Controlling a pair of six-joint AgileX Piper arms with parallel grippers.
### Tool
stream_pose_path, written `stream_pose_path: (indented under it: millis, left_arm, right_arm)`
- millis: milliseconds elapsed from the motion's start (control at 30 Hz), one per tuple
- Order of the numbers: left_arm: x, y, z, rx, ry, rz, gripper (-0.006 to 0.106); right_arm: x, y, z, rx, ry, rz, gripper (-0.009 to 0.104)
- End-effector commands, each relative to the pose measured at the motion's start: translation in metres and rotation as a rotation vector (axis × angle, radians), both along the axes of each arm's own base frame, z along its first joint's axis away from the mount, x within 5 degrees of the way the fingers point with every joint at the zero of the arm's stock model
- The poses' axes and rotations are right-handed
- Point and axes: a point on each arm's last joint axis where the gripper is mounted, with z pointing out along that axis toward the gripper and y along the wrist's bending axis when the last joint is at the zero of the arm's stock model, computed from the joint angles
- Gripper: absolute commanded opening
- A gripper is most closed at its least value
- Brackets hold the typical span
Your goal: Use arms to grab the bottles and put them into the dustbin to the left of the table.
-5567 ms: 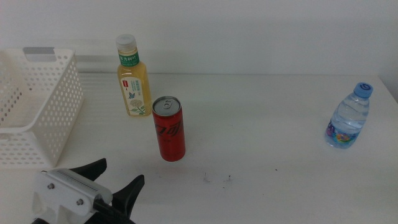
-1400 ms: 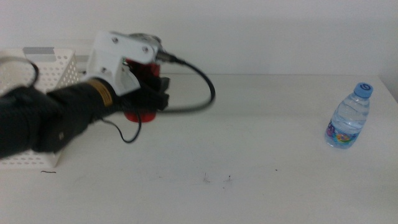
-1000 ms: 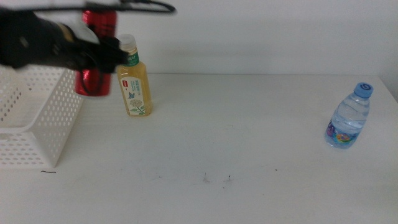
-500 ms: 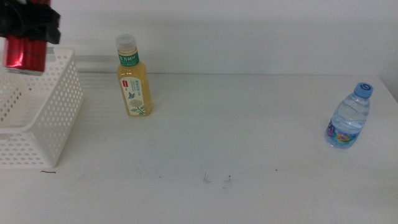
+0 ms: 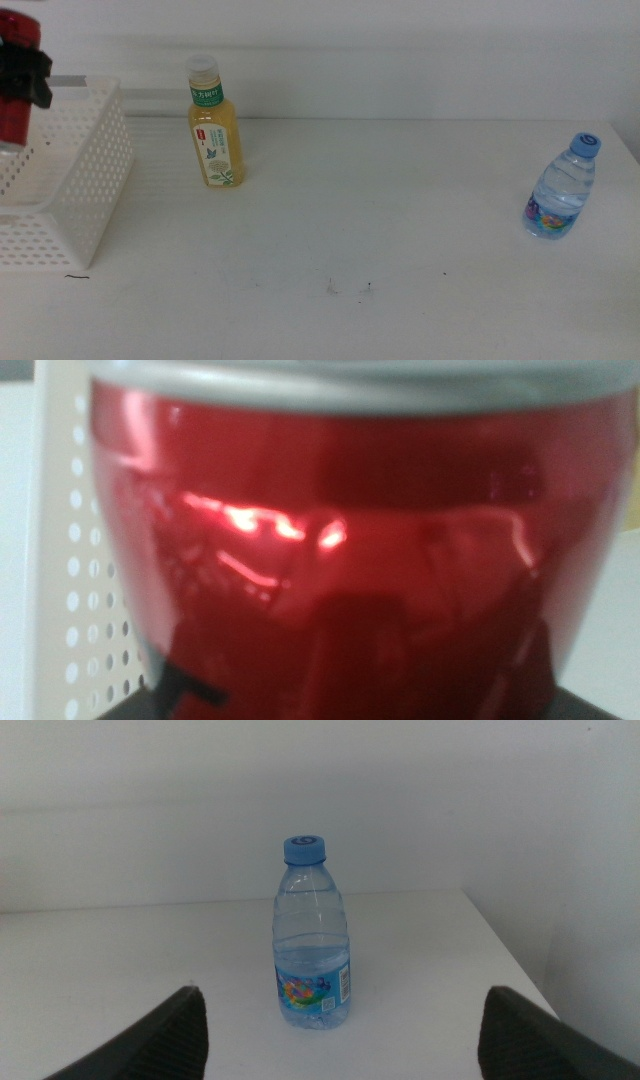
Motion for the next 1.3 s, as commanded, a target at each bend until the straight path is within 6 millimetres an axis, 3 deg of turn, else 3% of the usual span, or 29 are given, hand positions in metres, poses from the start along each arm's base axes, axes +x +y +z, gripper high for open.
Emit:
stream_pose_path:
  millis: [0,267,567,967,1133,1267]
  left_arm:
    - [0.005,0.009,-0.001,0.021,-0.023,0.016,0.031]
    - [0.014,0.022,-0.023,0.111,0.038,0.019,0.031]
    - [0.017,0.043,-0.043,0.091,0.081,0.067,0.031]
    - [0.026,0.047,-0.072,0.048,0.141,0.071,0.031]
    - [0.028,0.048,-0.074,0.049,0.130,0.073,0.039]
    - [0.029,0.045,-0.074,0.025,0.127,0.074,0.053]
  right_arm:
    - [0.000,0.000,0.000,-0.005,-0.009,-0.008,0.093]
    - [0.000,0.000,0.000,-0.005,-0.009,-0.008,0.093]
    - [0.000,0.000,0.000,-0.005,-0.009,-0.008,0.093]
    - [0.000,0.000,0.000,-0.005,-0.009,-0.008,0.093]
    - [0.000,0.000,0.000,-0.005,-0.009,-0.008,0.093]
    - [0.000,0.000,0.000,-0.005,-0.009,-0.008,0.093]
